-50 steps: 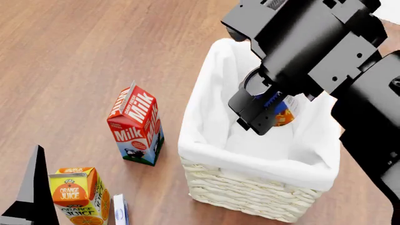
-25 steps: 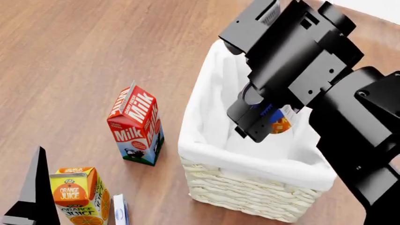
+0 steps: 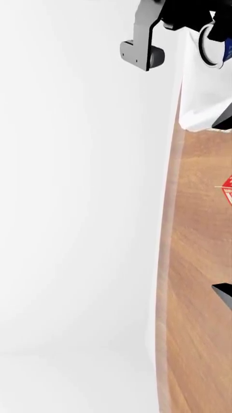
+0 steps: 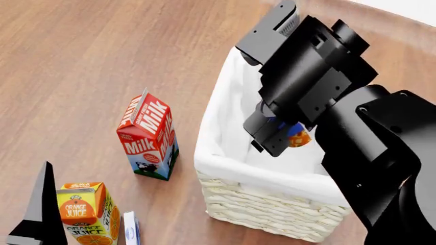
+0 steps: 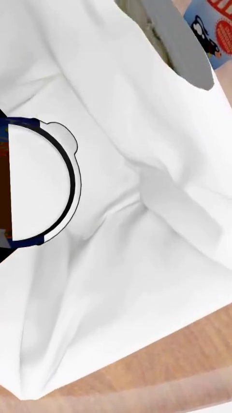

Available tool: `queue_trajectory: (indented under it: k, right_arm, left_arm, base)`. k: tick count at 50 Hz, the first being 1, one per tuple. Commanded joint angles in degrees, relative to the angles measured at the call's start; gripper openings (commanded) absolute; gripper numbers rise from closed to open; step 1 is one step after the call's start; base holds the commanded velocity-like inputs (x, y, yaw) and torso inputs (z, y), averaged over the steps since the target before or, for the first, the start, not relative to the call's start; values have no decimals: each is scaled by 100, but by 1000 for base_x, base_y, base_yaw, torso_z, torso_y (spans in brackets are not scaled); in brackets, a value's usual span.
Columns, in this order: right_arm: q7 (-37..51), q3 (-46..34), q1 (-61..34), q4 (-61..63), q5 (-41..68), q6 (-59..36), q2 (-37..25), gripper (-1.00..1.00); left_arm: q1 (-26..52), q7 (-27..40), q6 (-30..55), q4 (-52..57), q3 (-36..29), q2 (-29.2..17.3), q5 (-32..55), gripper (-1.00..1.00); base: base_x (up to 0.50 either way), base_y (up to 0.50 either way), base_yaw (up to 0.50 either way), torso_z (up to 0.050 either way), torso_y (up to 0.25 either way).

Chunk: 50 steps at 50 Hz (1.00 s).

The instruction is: Pick up the alphabet soup and the tomato sauce, and put them in the basket.

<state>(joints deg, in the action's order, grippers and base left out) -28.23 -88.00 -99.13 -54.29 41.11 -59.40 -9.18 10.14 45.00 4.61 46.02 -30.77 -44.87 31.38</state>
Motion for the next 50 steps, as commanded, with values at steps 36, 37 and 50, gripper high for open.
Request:
queue_trajectory:
  k: [36,37,50]
  right_arm:
    - [-463,-105,448,-1837,-524,1130,777,-100]
    - [-472,-86,462,-1905,-526,1169,806,-100]
    - [-495,158,532,-2045,-707,1266,851,-100]
  left_arm:
    - [-19,-91,-69,-223,-74,83,-66,100]
    - [-13,-82,-49,-212,-76,82,-59,100]
    - [0,-106,-32,-272,-113,115,-77,100]
  base:
    - [0,0,0,0,1]
    - [0,0,0,0,0]
    - [0,0,0,0,0]
